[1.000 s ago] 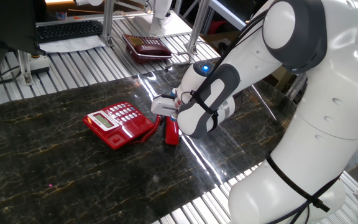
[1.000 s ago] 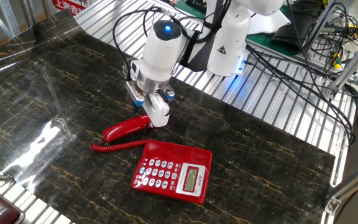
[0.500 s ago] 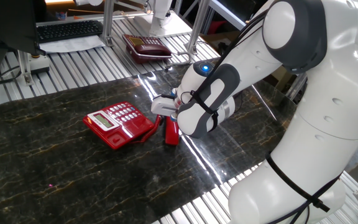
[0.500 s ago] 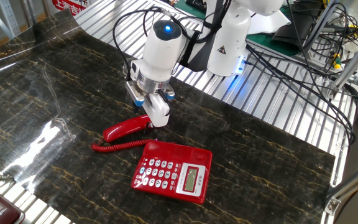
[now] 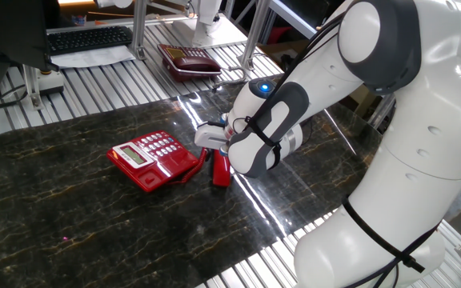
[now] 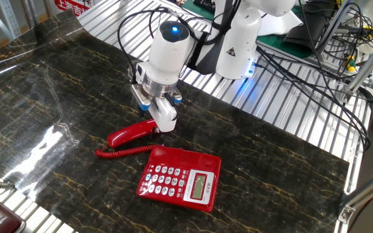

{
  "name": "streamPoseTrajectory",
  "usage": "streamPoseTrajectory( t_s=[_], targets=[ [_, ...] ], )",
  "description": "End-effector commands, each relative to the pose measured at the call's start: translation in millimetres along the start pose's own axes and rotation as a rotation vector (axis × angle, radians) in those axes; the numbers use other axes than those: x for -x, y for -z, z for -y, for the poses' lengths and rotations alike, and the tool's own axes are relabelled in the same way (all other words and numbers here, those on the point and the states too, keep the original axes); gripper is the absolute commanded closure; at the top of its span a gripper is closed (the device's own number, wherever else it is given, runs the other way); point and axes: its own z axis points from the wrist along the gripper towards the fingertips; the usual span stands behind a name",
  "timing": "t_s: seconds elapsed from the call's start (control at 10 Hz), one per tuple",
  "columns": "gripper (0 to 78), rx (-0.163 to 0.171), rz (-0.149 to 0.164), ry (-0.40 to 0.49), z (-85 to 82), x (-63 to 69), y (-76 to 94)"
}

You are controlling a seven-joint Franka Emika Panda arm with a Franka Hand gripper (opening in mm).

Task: Place the handset of the telephone on the corresponding phone cradle

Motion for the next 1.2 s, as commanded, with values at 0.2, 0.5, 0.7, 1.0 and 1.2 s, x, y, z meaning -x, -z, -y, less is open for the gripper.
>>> streamPoseTrajectory(
  t_s=[0.2, 0.5, 0.7, 1.0, 1.2],
  targets=[
    [0.2, -0.068, -0.066, 0.275, -19.3, -16.5, -44.6],
    [0.2, -0.069, -0.065, 0.281, -19.3, -16.5, -44.6],
    [0.2, -0.069, -0.066, 0.284, -19.3, -16.5, -44.6],
    [0.2, -0.065, -0.068, 0.291, -19.4, -16.4, -44.6],
    [0.2, -0.061, -0.070, 0.280, -19.5, -16.4, -44.3]
  ],
)
